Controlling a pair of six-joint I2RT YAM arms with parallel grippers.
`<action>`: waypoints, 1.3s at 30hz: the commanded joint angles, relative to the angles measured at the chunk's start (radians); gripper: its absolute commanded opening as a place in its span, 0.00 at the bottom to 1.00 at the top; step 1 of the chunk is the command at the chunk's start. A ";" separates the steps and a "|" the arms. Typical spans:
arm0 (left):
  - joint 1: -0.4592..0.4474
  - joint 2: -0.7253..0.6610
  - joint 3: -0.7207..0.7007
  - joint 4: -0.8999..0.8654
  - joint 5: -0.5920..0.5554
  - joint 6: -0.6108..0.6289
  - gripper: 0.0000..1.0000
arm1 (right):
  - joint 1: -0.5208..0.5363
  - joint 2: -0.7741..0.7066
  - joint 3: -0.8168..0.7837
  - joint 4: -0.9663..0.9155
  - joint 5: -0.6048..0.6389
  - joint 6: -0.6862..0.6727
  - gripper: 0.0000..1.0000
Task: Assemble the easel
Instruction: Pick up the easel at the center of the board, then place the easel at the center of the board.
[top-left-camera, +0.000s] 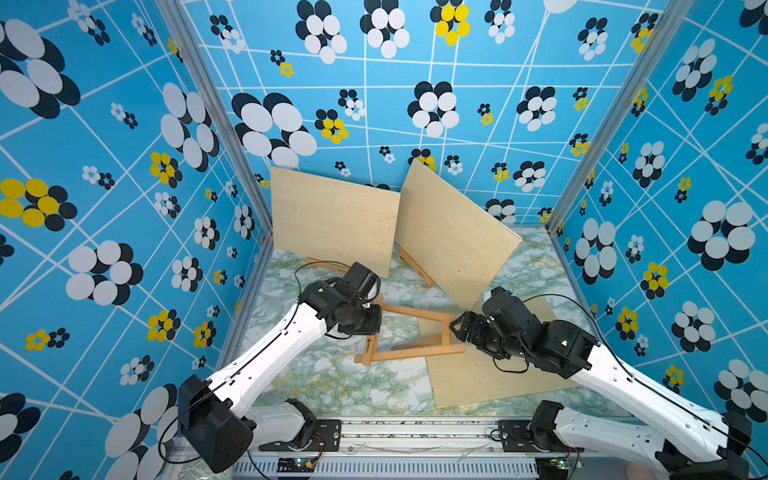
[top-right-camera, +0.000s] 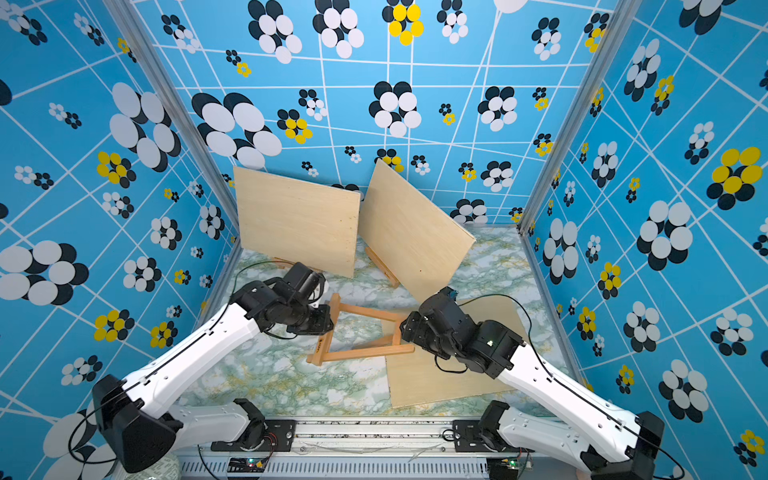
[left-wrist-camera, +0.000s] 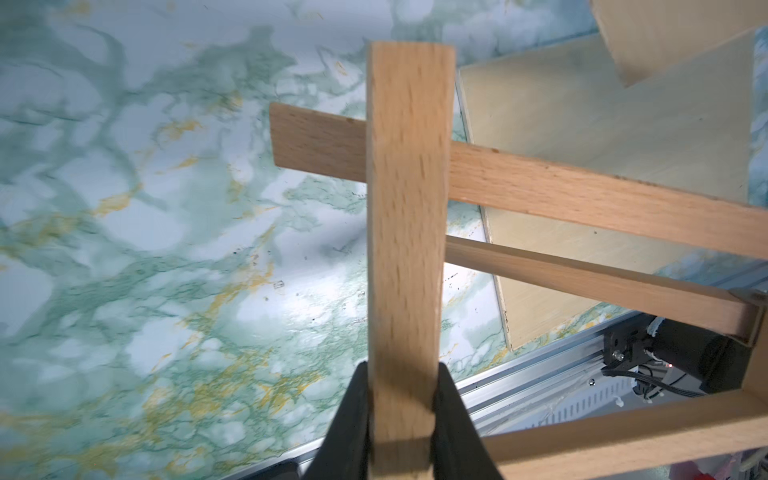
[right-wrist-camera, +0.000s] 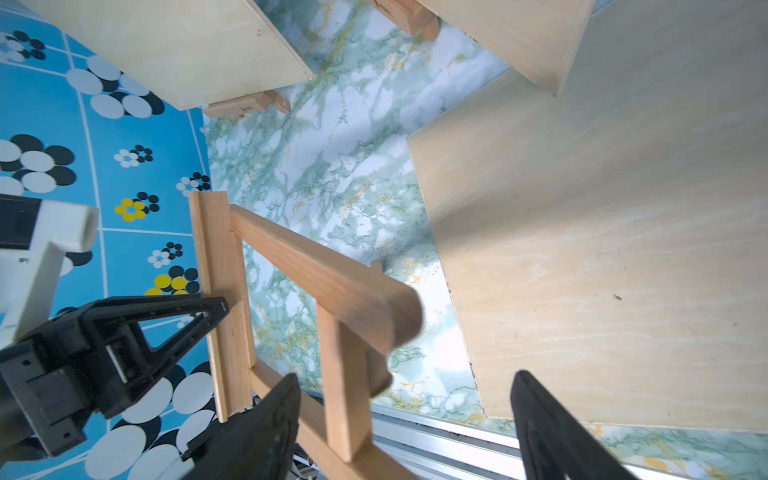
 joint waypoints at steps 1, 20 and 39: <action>0.073 -0.040 0.072 -0.104 0.023 0.068 0.00 | 0.024 -0.004 0.092 -0.030 0.032 -0.058 0.81; 0.194 -0.123 0.226 -0.102 0.008 0.000 0.00 | 0.256 0.132 0.096 0.423 0.095 0.065 0.69; 0.191 -0.185 0.160 -0.032 0.031 -0.060 0.00 | 0.282 0.195 0.007 0.818 0.172 0.064 0.18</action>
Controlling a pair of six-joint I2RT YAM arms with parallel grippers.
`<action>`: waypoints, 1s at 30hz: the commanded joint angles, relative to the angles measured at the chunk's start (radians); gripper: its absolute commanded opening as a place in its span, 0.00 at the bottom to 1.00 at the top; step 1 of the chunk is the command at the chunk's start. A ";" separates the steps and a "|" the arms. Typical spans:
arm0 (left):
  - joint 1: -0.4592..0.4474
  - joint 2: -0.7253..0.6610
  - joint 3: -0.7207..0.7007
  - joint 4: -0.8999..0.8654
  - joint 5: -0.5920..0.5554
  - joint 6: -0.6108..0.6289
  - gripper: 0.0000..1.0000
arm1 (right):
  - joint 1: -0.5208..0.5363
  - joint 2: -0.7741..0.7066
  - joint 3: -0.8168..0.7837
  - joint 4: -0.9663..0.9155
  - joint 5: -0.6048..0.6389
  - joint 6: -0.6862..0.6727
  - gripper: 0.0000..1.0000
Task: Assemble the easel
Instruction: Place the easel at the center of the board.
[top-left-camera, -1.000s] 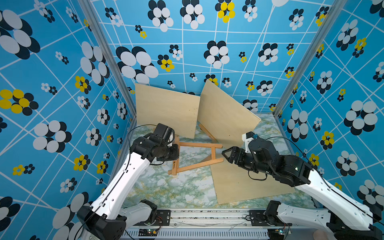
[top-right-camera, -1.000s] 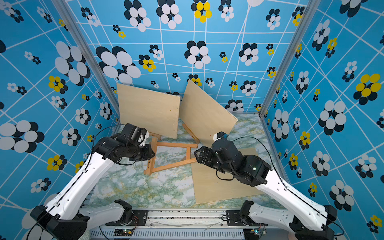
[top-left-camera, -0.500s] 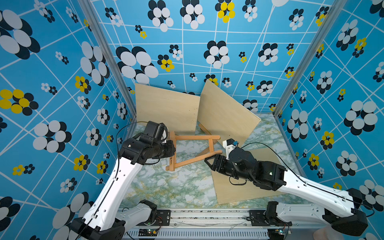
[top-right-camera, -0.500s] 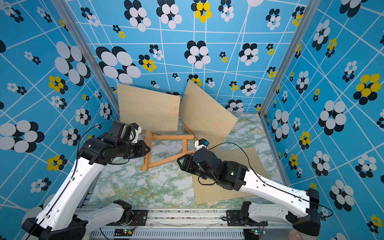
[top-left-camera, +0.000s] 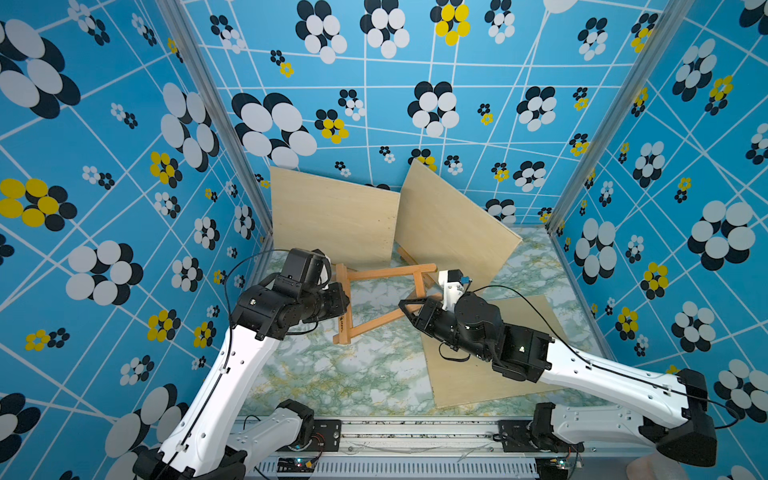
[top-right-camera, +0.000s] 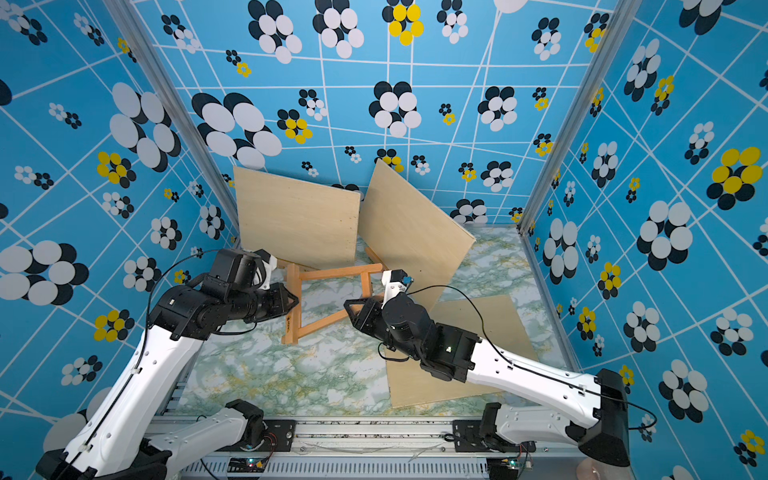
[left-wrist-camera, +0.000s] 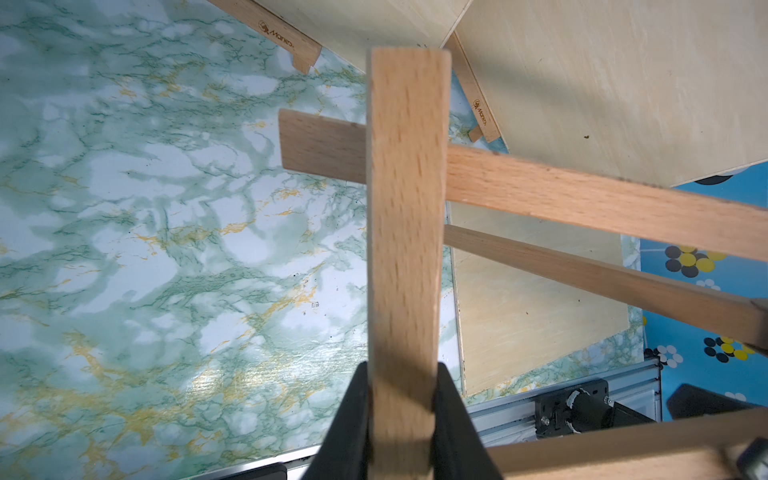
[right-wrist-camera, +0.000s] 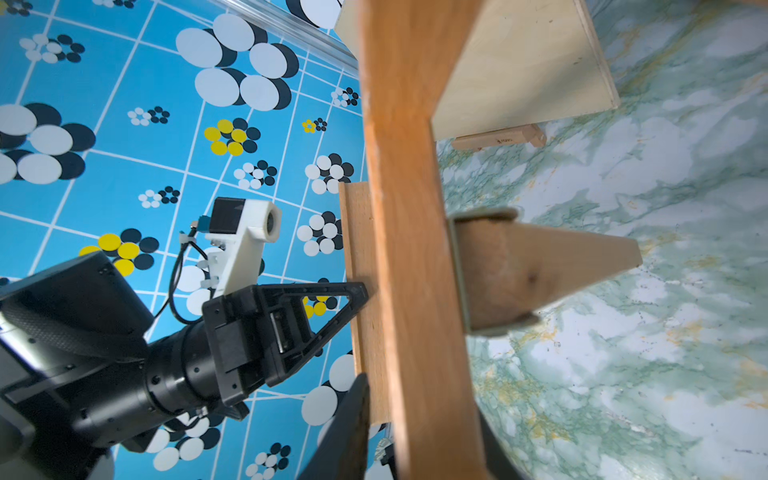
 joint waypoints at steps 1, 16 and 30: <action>-0.001 -0.017 0.010 0.060 0.037 -0.008 0.00 | 0.019 -0.002 0.005 0.069 0.038 -0.032 0.12; 0.048 -0.032 0.126 0.041 0.082 0.008 0.54 | -0.004 -0.068 0.261 -0.165 0.180 -0.302 0.00; 0.111 -0.109 -0.066 0.123 0.178 0.017 0.55 | -0.342 0.006 0.614 -0.168 -0.034 -0.468 0.00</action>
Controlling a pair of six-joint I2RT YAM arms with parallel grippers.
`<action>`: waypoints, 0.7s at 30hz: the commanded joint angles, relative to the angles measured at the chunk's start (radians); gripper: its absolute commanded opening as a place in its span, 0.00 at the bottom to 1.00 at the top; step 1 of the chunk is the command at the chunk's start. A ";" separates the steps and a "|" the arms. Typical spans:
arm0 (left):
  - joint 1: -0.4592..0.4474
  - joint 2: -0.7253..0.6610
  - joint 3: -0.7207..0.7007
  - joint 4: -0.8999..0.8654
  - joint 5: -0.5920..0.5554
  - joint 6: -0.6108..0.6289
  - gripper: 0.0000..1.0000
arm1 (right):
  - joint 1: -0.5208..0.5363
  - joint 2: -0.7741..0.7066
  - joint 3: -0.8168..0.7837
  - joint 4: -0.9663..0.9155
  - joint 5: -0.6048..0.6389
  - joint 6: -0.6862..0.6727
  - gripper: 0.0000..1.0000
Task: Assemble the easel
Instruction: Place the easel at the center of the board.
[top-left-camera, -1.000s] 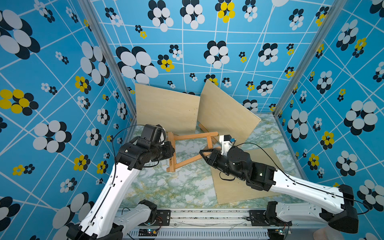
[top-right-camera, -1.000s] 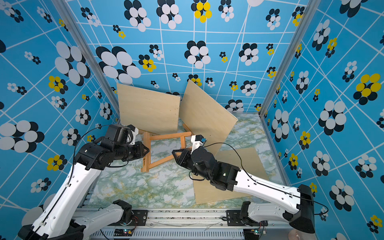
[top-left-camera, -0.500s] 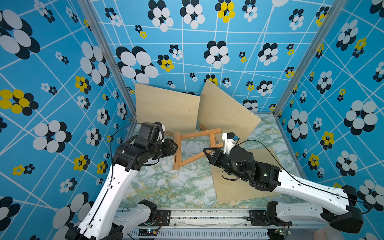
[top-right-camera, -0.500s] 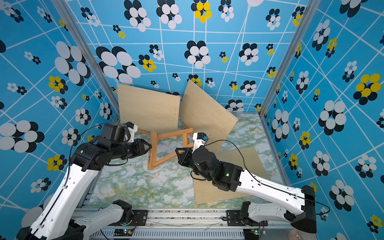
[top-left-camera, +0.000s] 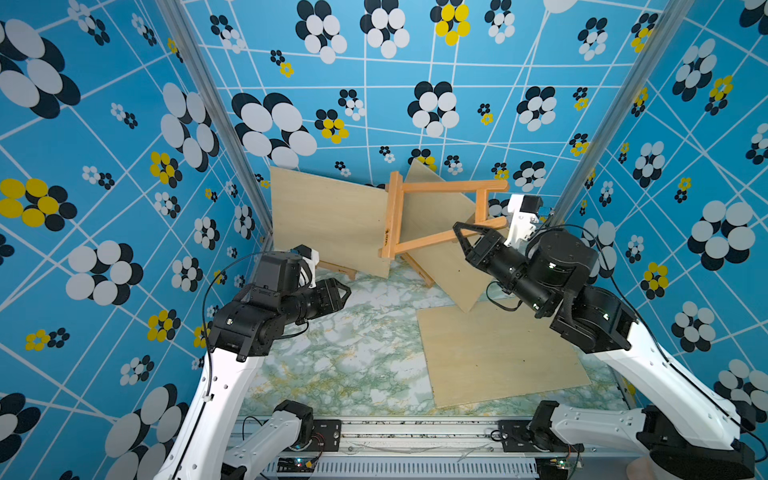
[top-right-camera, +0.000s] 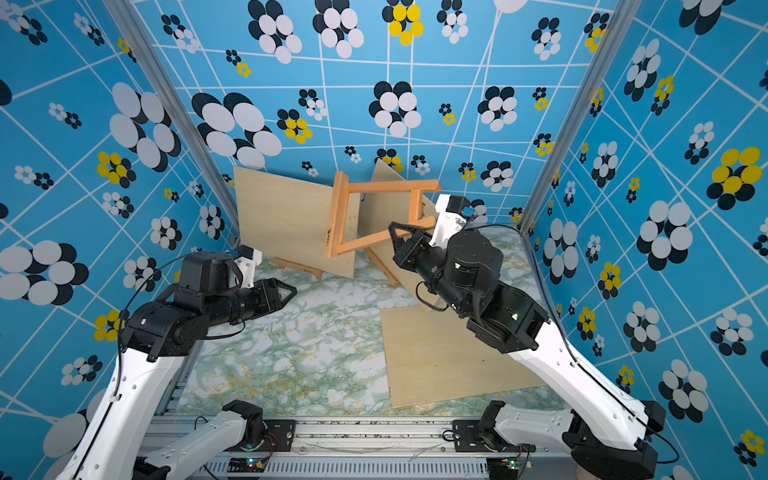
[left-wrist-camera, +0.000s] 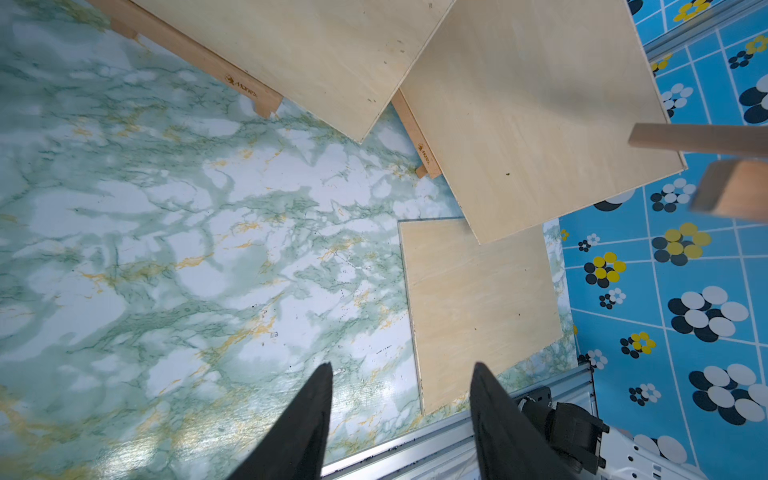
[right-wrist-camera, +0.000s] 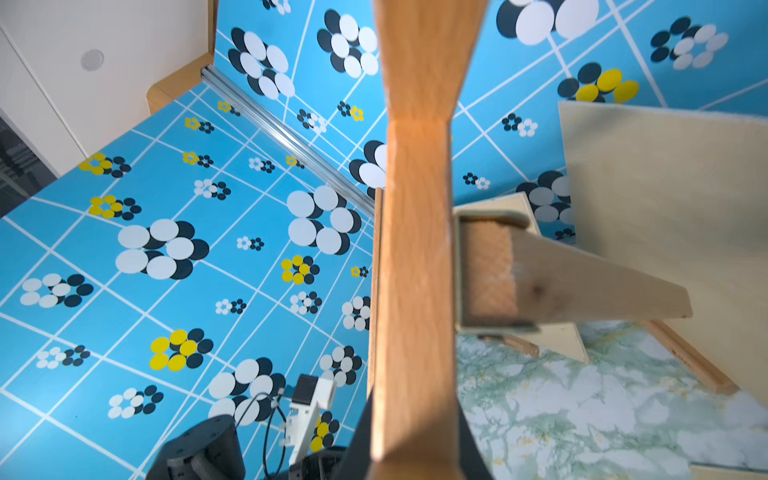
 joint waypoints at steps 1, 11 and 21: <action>0.012 -0.011 -0.045 0.044 0.036 0.016 0.56 | -0.086 0.015 0.084 0.116 -0.082 -0.072 0.00; 0.011 -0.043 -0.182 0.090 0.060 0.017 0.55 | -0.295 0.062 0.195 0.127 -0.058 -0.156 0.00; 0.011 -0.096 -0.316 0.117 0.085 0.009 0.56 | -0.424 0.119 0.107 0.291 0.186 -0.191 0.00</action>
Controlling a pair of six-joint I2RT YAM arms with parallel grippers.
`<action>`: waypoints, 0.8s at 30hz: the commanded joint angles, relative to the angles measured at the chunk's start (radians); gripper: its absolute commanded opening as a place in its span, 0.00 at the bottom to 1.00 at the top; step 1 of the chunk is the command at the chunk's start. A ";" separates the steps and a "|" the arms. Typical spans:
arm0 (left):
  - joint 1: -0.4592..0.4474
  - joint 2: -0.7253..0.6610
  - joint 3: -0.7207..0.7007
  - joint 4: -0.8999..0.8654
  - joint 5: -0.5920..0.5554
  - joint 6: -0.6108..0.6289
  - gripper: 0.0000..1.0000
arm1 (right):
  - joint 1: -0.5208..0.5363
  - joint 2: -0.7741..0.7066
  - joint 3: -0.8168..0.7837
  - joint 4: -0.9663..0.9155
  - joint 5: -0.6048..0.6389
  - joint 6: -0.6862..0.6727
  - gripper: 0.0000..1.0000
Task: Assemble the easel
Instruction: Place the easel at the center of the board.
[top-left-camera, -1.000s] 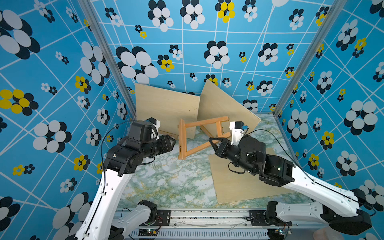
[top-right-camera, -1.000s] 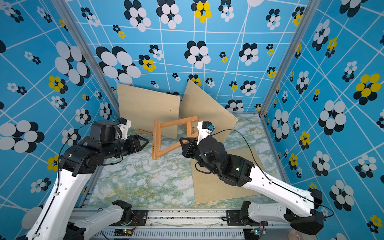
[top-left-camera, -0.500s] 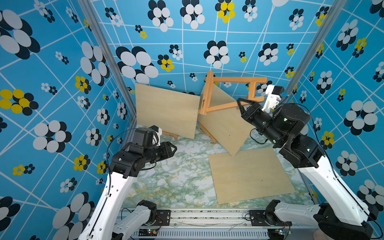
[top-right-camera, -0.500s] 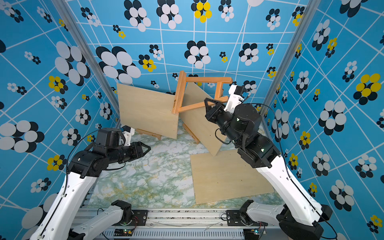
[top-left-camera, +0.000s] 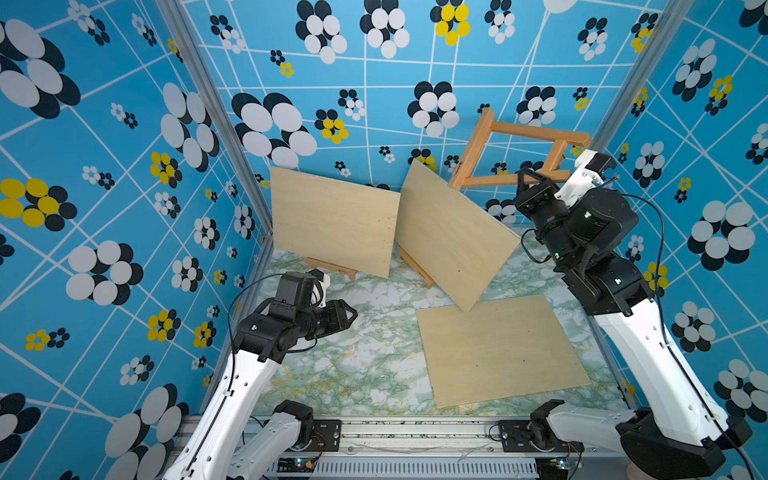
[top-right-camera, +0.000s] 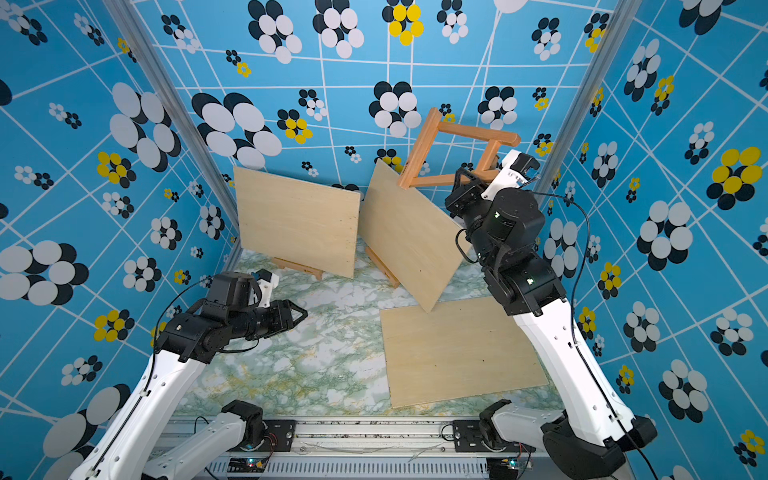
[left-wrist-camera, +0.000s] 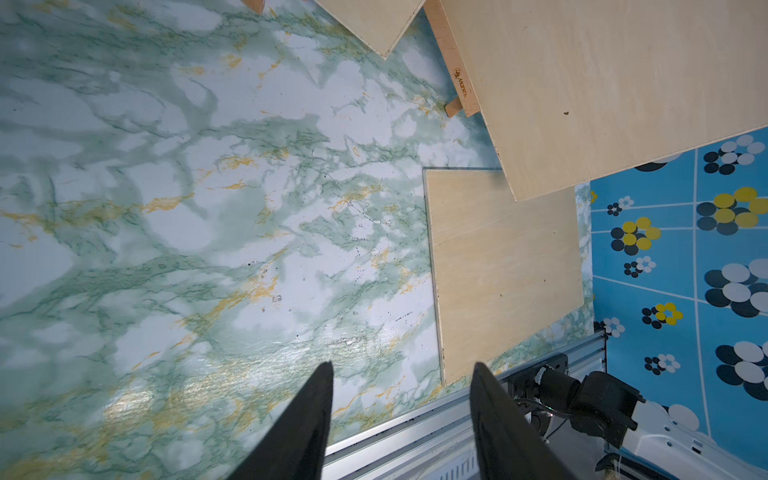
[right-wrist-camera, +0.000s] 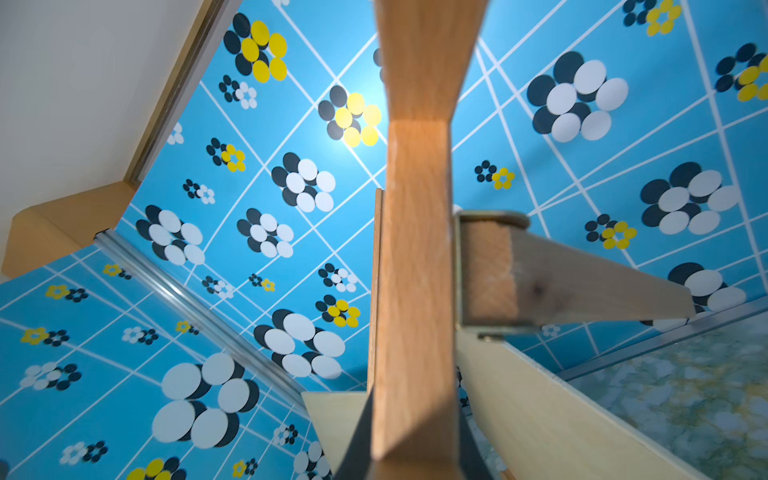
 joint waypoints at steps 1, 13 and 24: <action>0.007 -0.027 -0.032 0.012 0.020 0.007 0.56 | -0.045 0.041 0.017 0.160 0.109 -0.032 0.00; 0.007 -0.052 -0.115 0.027 0.051 0.018 0.56 | -0.158 0.110 -0.080 0.214 0.263 -0.123 0.00; 0.001 -0.005 -0.167 0.106 0.081 0.010 0.55 | -0.311 -0.041 -0.328 0.152 0.245 -0.096 0.00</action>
